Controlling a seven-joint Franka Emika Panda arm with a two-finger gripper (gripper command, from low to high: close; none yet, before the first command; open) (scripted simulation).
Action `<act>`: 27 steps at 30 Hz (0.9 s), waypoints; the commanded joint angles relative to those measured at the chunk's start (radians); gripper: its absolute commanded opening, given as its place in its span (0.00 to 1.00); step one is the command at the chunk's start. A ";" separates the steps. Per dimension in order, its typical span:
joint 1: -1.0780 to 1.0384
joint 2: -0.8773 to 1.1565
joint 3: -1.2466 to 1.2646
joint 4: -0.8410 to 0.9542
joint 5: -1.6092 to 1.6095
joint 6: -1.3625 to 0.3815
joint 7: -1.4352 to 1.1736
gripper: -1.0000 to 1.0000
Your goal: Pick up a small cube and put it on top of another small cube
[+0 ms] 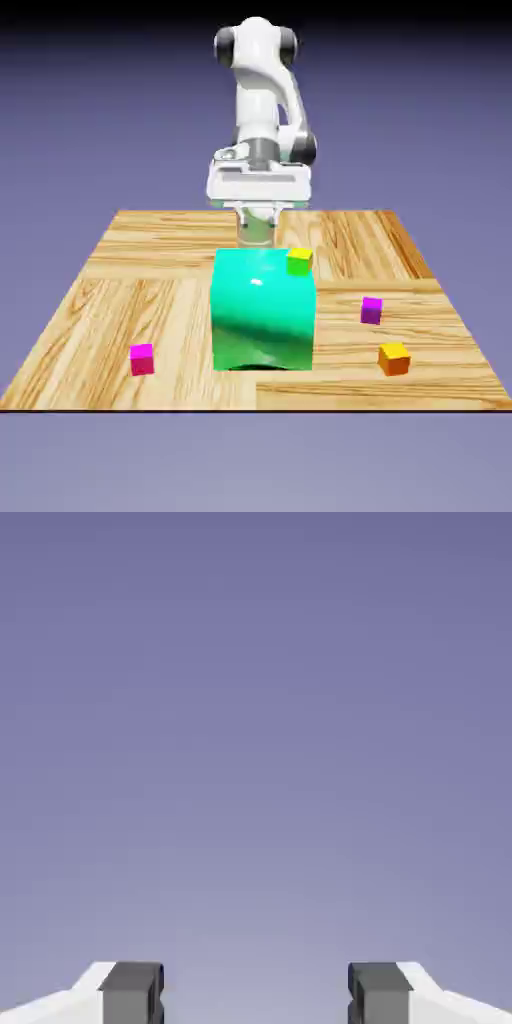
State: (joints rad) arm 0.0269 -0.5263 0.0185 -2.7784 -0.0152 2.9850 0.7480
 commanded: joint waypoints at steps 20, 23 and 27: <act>0.247 0.725 0.307 0.524 -0.252 -0.862 0.116 0.50; 0.284 0.834 0.353 0.603 -0.290 -0.991 0.133 0.50; 0.333 0.979 0.415 0.708 -0.340 -1.163 0.157 0.50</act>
State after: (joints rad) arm 0.3604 0.4522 0.4331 -2.0708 -0.3554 1.8216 0.9046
